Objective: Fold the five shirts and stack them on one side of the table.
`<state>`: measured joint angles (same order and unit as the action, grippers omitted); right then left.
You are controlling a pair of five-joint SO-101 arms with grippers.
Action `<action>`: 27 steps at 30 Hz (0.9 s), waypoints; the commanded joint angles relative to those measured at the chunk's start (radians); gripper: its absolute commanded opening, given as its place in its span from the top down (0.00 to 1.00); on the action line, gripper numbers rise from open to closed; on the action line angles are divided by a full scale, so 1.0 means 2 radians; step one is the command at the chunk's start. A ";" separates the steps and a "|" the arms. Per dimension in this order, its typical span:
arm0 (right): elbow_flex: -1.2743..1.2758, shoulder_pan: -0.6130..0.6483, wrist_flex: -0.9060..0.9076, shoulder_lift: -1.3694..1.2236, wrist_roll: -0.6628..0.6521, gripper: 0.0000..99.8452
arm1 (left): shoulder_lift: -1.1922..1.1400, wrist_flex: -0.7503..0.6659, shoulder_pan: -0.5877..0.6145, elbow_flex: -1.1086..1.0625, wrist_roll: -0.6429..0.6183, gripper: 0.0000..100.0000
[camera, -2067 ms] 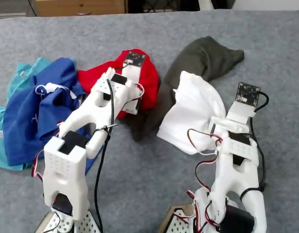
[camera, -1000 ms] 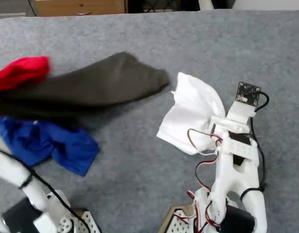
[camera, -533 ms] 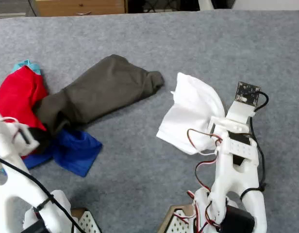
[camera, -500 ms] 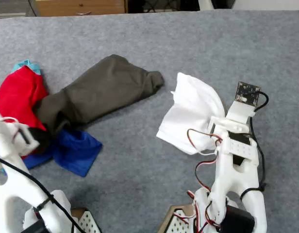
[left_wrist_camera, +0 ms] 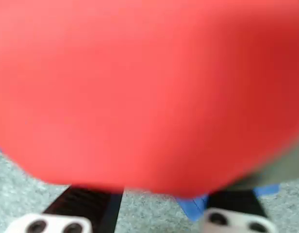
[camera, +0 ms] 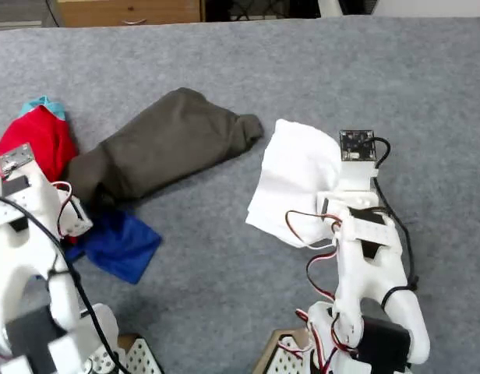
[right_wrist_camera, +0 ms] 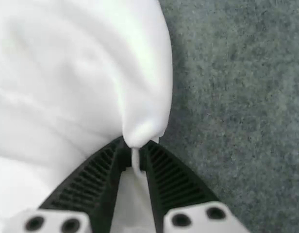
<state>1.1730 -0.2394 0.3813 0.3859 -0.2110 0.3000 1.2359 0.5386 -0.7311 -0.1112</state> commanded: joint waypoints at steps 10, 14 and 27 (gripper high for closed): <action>-0.010 0.012 -0.005 -0.007 -0.005 0.98 | -0.044 0.058 0.181 0.188 0.094 0.97; -0.010 0.012 -0.005 -0.007 -0.005 0.98 | -0.044 0.058 0.264 0.244 0.104 0.96; -0.009 0.012 -0.005 -0.007 -0.005 0.98 | -0.045 -0.014 0.300 0.264 0.235 0.88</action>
<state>1.1730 -0.2363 0.3798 0.3859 -0.2110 0.2033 1.2283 1.1692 -0.1956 0.3015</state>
